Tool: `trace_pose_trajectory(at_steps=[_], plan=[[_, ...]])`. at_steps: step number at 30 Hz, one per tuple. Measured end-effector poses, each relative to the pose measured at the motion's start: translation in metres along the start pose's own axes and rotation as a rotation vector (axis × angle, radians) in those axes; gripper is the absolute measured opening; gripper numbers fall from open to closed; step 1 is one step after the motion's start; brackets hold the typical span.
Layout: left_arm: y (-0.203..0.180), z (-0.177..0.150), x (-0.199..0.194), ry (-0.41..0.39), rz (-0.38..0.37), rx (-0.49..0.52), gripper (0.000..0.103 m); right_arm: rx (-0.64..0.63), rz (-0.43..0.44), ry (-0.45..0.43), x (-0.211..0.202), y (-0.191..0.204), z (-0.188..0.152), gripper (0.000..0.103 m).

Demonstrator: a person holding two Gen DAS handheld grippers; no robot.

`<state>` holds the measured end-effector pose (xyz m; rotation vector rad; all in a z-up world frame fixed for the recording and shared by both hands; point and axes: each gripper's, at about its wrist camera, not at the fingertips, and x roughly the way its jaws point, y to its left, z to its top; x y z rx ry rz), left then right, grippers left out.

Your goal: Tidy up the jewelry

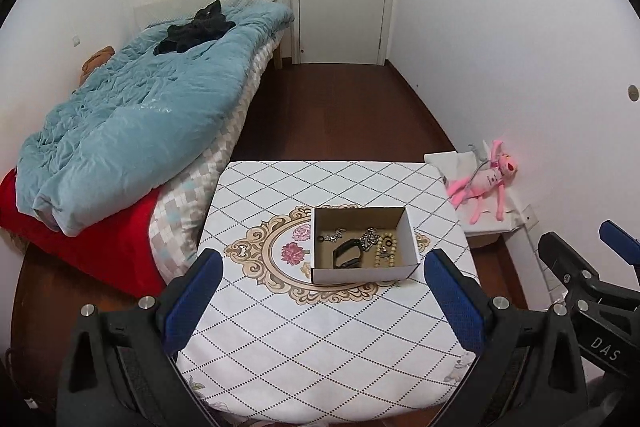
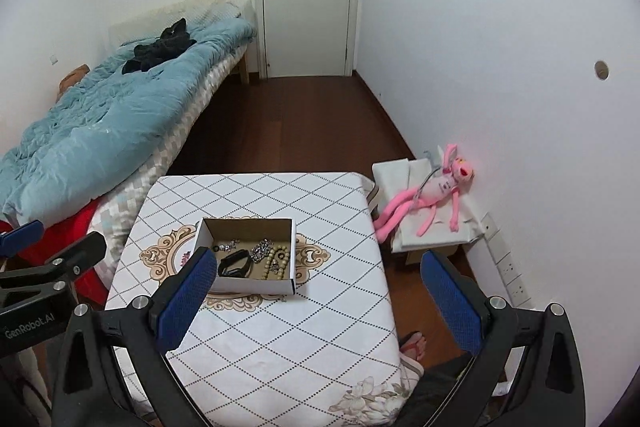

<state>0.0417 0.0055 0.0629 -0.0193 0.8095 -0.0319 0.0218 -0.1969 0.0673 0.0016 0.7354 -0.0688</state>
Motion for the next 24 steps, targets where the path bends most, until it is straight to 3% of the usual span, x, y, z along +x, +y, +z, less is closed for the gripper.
trace_pose_trajectory(at_steps=[9, 16, 24], plan=[[-0.001, -0.006, -0.013, 0.001, -0.006, 0.000, 0.103, 0.012, 0.014, -0.013, -0.026, -0.003, -0.005, 0.103], [-0.002, -0.009, -0.018, 0.014, -0.001, 0.005, 0.103, 0.016, 0.016, -0.008, -0.026, -0.003, -0.006, 0.103], [-0.001, -0.002, 0.002, 0.073, 0.009, -0.004, 0.103, 0.029, 0.006, 0.028, -0.009, -0.004, 0.001, 0.103]])
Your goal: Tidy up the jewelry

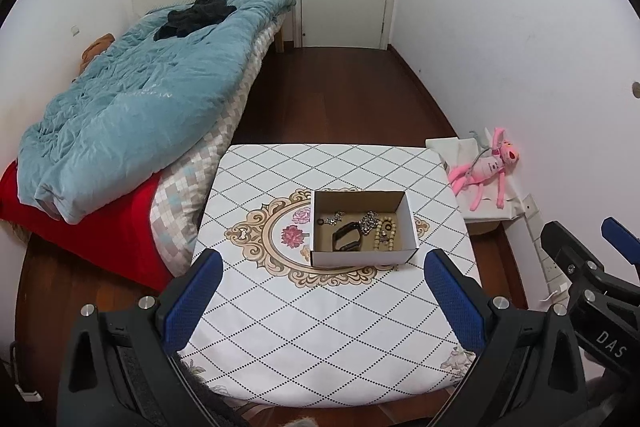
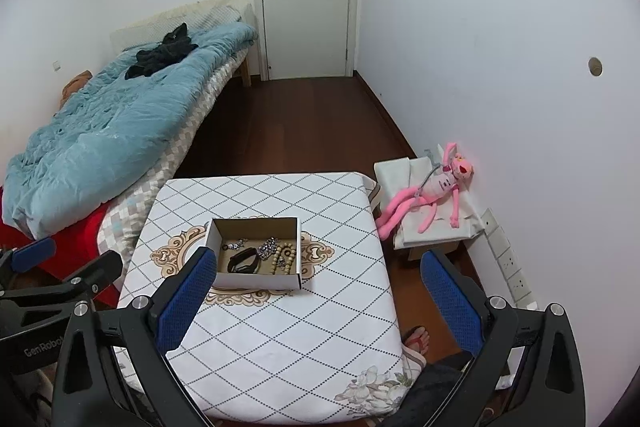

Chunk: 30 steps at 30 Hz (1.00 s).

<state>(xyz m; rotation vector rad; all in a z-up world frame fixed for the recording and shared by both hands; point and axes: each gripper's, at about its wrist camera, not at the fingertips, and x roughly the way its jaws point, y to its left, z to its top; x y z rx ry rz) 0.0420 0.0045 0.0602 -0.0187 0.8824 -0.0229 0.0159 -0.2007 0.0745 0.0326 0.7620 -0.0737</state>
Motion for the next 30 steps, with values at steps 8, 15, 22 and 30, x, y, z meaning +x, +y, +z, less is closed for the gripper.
trace_pose_trajectory(at_steps=[8, 15, 22, 30], plan=[[0.000, 0.014, 0.032, 0.072, 0.015, -0.003, 0.103, 0.003, 0.004, 0.068, 0.038, 0.003, 0.012, 0.103], [0.000, 0.021, 0.051, 0.115, 0.027, -0.002, 0.103, -0.014, -0.005, 0.121, 0.065, 0.007, 0.017, 0.103], [-0.001, 0.025, 0.066, 0.139, 0.045, 0.007, 0.103, -0.036, -0.020, 0.166, 0.087, 0.012, 0.020, 0.103], [0.000, 0.027, 0.077, 0.158, 0.044, 0.001, 0.103, -0.060, -0.031, 0.197, 0.101, 0.015, 0.022, 0.103]])
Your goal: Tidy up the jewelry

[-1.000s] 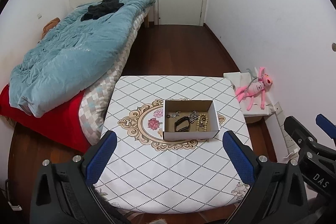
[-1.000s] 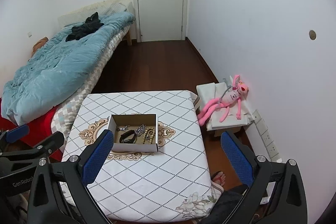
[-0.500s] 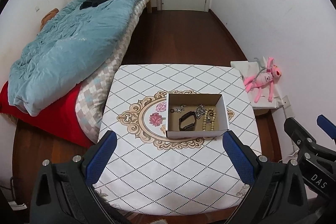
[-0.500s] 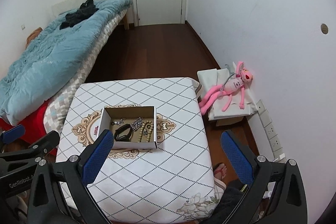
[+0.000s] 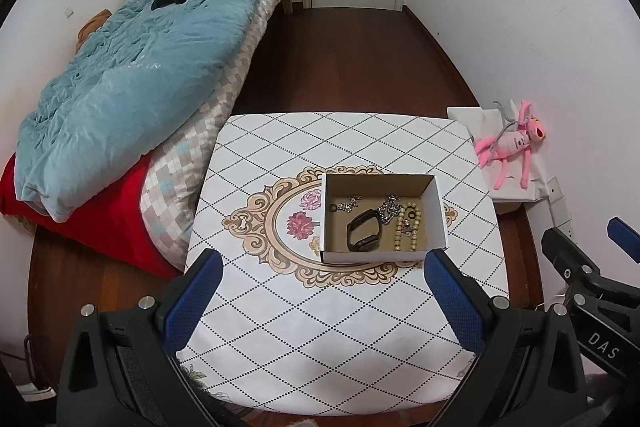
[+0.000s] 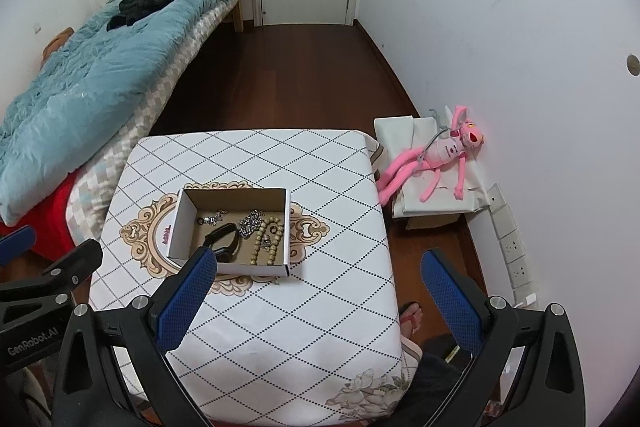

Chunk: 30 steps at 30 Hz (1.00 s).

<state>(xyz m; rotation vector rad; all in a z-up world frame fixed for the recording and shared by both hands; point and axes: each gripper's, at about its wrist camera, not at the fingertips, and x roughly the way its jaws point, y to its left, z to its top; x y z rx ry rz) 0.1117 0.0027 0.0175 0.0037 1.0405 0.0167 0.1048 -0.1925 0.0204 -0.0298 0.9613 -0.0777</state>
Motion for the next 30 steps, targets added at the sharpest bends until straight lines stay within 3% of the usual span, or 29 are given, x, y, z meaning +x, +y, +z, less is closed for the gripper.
trace_pose_trajectory(at_steps=[30], plan=[[0.011, -0.006, 0.010, 0.016, 0.019, -0.005, 0.103, -0.024, 0.006, 0.042, 0.012, 0.004, -0.001, 0.103]])
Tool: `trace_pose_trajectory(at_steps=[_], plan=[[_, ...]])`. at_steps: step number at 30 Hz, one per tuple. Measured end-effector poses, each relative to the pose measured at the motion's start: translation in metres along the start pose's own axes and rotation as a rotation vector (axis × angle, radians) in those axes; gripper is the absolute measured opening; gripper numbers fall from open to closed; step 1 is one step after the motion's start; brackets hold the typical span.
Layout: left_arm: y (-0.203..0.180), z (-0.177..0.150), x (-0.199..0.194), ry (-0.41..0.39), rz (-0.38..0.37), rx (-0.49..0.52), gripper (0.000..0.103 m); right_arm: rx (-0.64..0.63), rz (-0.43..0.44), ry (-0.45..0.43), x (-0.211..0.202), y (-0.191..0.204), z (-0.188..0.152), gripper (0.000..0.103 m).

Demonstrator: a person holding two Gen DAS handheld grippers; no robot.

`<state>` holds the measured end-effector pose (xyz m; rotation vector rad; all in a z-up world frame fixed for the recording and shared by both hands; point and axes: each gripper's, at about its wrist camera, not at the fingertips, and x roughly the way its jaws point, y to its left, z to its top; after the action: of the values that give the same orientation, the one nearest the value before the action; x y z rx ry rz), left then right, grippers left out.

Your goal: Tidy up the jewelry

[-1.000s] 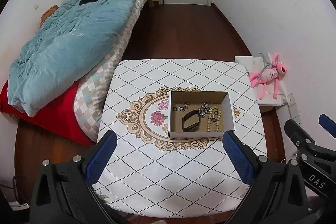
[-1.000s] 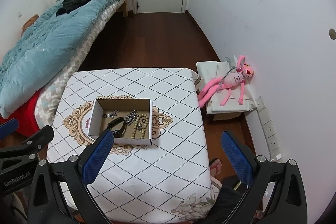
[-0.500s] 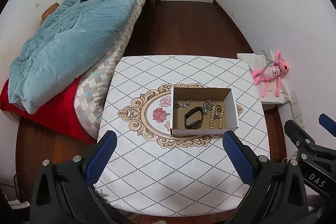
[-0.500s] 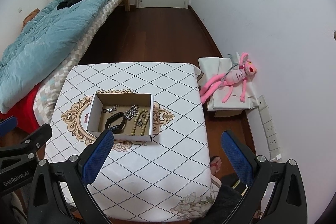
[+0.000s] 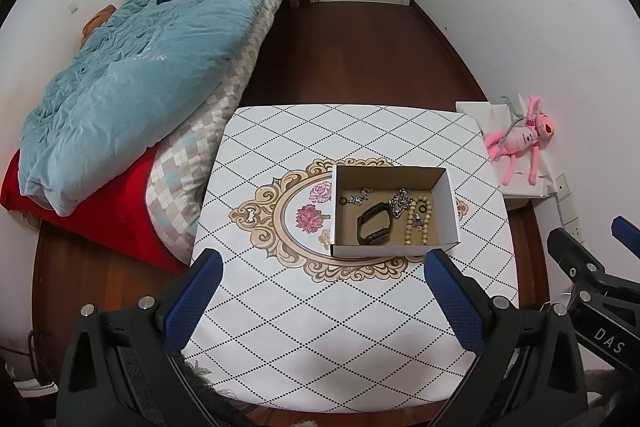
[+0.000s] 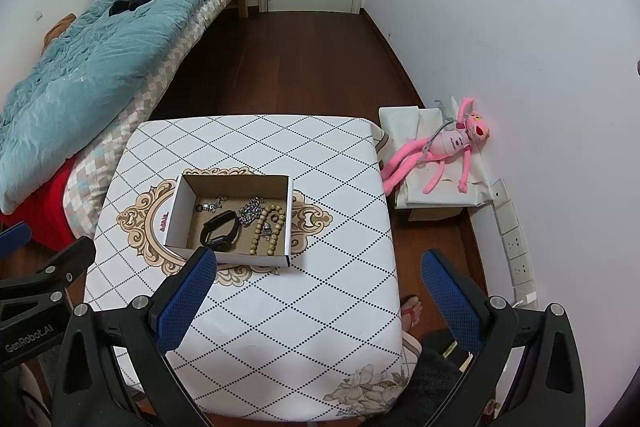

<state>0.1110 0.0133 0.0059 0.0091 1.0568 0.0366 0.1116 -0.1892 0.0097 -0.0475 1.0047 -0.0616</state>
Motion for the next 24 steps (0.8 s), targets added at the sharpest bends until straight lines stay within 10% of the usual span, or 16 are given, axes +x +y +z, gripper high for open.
trace_pose_trajectory(at_steps=[24], plan=[[-0.0009, -0.0019, 0.0025, 0.018, 0.004, 0.001, 0.103, 0.001, 0.012, 0.013, 0.0030, -0.0004, -0.0026, 0.103]])
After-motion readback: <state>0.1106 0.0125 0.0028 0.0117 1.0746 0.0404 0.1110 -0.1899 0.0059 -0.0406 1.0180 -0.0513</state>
